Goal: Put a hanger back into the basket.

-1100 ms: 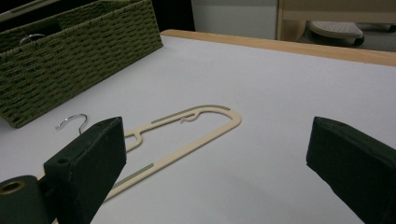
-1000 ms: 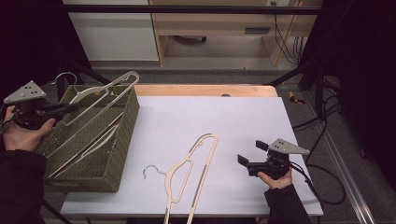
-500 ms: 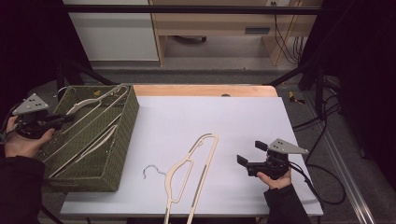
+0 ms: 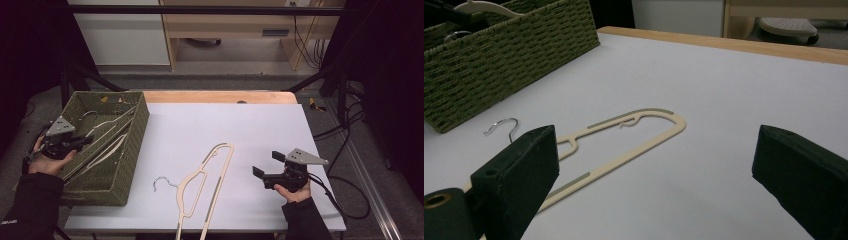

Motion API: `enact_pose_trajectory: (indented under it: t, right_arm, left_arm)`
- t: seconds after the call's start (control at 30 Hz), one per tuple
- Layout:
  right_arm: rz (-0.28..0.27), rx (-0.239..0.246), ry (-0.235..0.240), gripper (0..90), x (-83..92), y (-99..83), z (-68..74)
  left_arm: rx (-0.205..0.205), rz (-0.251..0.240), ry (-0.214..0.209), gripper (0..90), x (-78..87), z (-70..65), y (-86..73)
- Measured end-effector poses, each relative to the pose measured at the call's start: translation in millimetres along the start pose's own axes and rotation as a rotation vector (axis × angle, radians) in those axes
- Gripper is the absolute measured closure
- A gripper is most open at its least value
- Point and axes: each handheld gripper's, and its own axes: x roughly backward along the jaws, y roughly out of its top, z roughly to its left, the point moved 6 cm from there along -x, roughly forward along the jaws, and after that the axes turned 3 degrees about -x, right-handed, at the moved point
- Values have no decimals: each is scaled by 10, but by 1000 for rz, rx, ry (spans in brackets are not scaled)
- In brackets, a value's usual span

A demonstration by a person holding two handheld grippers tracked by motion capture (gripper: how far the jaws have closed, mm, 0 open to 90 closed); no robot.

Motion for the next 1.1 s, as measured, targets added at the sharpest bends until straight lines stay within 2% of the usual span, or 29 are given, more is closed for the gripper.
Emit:
enact_pose_trajectory:
  t: [0.07, 0.1, 0.3, 0.37, 0.47, 0.53, 0.57, 0.77, 0.9, 1.1]
  right_arm:
    - [-1, 2, 3, 53, -7, 4, 9]
    - [4, 11, 10, 53, -9, 4, 19]
    - [4, 12, 11, 53, -25, 16, 38]
    - [4, 17, 13, 54, -30, 22, 47]
    - [2, 18, 17, 54, -36, 30, 62]
    - [0, 19, 18, 54, -41, 40, 77]
    - [2, 26, 23, 54, -44, 48, 87]
    - [-1, 36, 28, 54, -80, 89, 147]
    - [3, 43, 38, 55, -104, 105, 178]
    - [7, 53, 46, 55, -136, 132, 225]
  left_arm:
    - [15, 19, -2, 844, -11, -3, -33]
    - [33, 44, -25, 830, -27, -15, -72]
    - [56, 91, -63, 787, -61, -68, -137]
    - [75, 109, -81, 766, -72, -115, -138]
    - [60, 133, -93, 731, -74, -143, -148]
    - [65, 139, -96, 709, -87, -182, -154]
    - [54, 151, -101, 666, -89, -194, -163]
    - [26, 187, -97, 560, -108, -266, -181]
    - [47, 188, -109, 517, -101, -290, -187]
    - [43, 195, -124, 474, -61, -317, -192]
